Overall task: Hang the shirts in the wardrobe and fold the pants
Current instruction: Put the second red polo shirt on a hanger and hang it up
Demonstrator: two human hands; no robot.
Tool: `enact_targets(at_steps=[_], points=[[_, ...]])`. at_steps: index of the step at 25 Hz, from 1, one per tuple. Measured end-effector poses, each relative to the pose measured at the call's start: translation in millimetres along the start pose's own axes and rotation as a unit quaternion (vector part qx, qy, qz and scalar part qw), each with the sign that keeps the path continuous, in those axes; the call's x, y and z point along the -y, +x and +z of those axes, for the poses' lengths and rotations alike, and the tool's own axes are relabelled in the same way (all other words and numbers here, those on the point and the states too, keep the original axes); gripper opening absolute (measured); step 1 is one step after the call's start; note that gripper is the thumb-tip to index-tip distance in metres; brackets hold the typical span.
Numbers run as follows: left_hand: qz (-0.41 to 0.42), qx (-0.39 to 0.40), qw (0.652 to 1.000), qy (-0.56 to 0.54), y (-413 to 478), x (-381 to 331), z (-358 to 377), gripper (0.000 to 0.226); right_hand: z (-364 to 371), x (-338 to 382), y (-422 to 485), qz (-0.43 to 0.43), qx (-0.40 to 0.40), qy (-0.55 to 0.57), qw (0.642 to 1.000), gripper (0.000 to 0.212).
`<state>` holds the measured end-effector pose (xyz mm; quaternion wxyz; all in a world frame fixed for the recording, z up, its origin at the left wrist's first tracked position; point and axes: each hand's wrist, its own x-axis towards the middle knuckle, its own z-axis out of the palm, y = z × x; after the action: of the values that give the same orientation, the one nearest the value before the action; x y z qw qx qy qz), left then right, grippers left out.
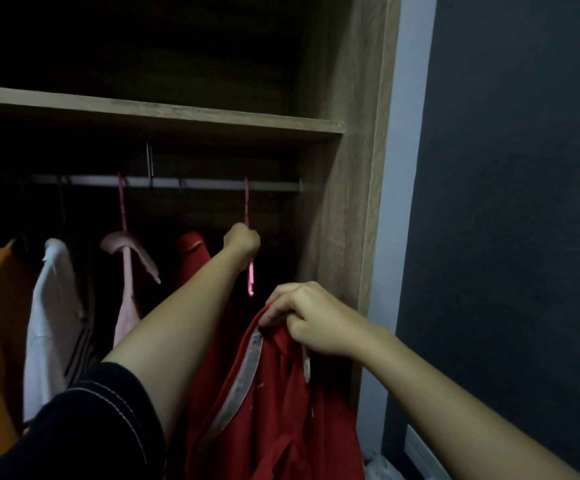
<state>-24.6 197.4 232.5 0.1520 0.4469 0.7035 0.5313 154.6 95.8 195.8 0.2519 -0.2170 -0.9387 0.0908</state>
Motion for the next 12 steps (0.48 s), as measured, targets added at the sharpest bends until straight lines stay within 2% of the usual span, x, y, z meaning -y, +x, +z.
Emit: enact_targets(at_steps=[3,7,12], points=[[0.015,-0.042,0.999,0.005,-1,-10,-2,0.033,0,-3,0,0.007,-0.014,-0.003,1.0,0.048],[0.033,-0.051,0.998,0.012,-18,-9,-23,0.032,7,-1,-5,0.019,-0.012,-0.002,1.0,0.049],[0.137,-0.048,0.989,-0.028,-84,30,-96,0.027,25,15,-10,0.027,0.002,-0.023,0.999,0.053]])
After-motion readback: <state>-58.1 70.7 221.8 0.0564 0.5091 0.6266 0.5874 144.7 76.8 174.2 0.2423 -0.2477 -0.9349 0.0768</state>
